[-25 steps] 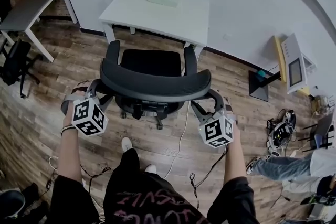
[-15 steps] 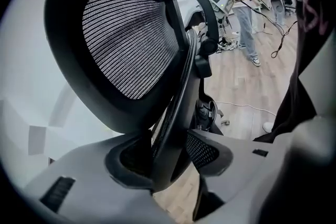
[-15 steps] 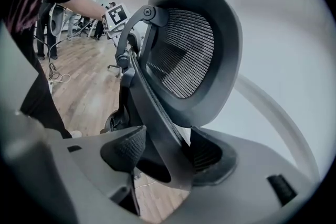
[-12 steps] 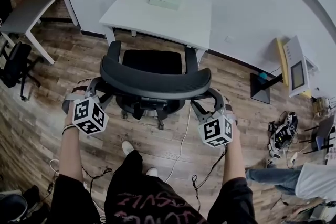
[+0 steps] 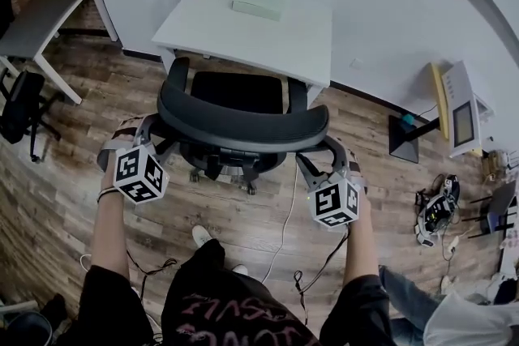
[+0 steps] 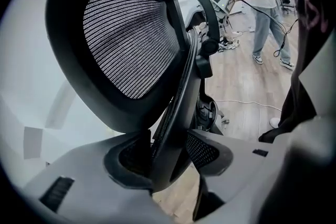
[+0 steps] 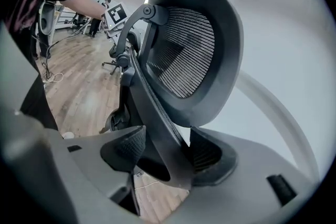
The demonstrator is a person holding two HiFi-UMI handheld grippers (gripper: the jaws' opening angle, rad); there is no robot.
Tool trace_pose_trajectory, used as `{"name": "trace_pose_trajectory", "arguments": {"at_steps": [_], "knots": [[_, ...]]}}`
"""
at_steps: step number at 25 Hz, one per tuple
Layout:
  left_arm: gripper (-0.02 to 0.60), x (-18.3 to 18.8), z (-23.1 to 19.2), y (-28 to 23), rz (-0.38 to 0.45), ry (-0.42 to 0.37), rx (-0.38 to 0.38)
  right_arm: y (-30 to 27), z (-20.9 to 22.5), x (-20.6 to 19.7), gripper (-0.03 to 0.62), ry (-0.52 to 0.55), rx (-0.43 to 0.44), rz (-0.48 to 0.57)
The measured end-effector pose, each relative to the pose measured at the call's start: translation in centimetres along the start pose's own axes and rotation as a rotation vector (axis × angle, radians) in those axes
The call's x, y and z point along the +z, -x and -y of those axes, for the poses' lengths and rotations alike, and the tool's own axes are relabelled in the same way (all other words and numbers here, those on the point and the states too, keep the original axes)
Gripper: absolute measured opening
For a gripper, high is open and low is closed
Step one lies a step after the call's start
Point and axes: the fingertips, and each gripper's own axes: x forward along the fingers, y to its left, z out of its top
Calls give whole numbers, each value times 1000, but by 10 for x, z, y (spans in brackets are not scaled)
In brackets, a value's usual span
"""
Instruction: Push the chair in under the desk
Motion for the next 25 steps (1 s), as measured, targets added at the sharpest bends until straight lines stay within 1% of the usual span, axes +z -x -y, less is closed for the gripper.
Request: {"name": "trace_pose_trajectory", "arguments": {"at_steps": [5, 8, 14, 25], "knots": [[225, -11, -30, -18, 12, -17, -9, -27, 12, 11, 262, -13, 12, -3], [227, -18, -42, -24, 14, -32, -12, -35, 12, 18, 264, -26, -6, 11], [231, -32, -59, -37, 14, -39, -10, -53, 12, 26, 265, -39, -30, 2], [236, -38, -97, -67, 33, -40, -6, -90, 34, 33, 265, -51, -52, -9]]}}
